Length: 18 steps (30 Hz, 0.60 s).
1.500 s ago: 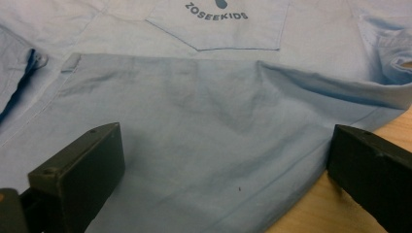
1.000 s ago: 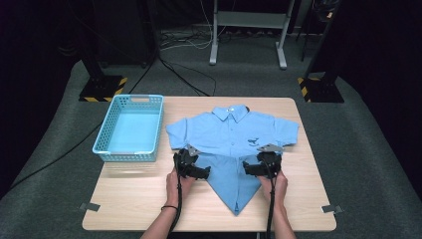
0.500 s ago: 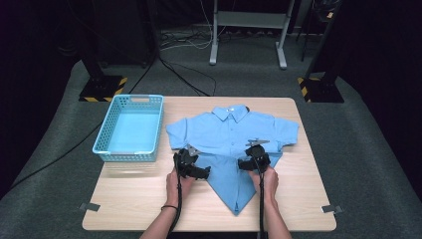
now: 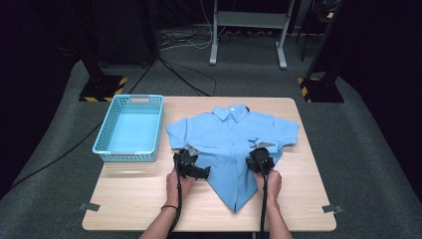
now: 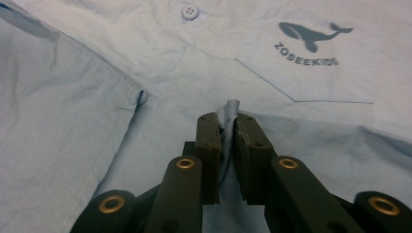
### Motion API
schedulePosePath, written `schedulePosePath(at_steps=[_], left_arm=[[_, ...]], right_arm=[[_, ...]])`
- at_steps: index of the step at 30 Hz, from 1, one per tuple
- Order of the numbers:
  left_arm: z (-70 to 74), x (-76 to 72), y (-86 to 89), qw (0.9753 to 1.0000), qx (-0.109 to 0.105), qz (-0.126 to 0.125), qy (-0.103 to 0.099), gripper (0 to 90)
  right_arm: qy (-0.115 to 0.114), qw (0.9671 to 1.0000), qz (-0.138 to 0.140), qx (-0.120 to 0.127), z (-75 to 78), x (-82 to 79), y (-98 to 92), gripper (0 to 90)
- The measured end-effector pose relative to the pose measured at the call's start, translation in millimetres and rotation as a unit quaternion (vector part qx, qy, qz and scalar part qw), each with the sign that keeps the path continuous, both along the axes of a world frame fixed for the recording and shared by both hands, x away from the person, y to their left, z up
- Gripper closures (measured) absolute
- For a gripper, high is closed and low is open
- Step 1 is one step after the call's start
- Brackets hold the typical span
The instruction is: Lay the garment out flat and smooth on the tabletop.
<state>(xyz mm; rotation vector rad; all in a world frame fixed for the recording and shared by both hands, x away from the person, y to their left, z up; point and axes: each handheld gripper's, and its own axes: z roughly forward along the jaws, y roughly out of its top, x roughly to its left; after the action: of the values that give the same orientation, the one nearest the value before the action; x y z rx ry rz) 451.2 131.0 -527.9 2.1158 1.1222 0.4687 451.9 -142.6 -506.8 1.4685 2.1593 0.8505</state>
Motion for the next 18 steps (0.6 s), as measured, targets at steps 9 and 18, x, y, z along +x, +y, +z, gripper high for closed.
schedulePosePath(at_steps=[9,18], left_arm=[[0.0,0.2,0.1,1.0000,0.000,0.001,0.000,0.4],[0.1,0.2,0.2,1.0000,-0.001,0.001,0.001,0.6]], right_arm=[[-0.044,0.9983,-0.026,0.029,19.0,-37.1,-24.5,82.1],[-0.081,0.9944,-0.064,0.022,25.5,-89.3,-55.7,79.8]])
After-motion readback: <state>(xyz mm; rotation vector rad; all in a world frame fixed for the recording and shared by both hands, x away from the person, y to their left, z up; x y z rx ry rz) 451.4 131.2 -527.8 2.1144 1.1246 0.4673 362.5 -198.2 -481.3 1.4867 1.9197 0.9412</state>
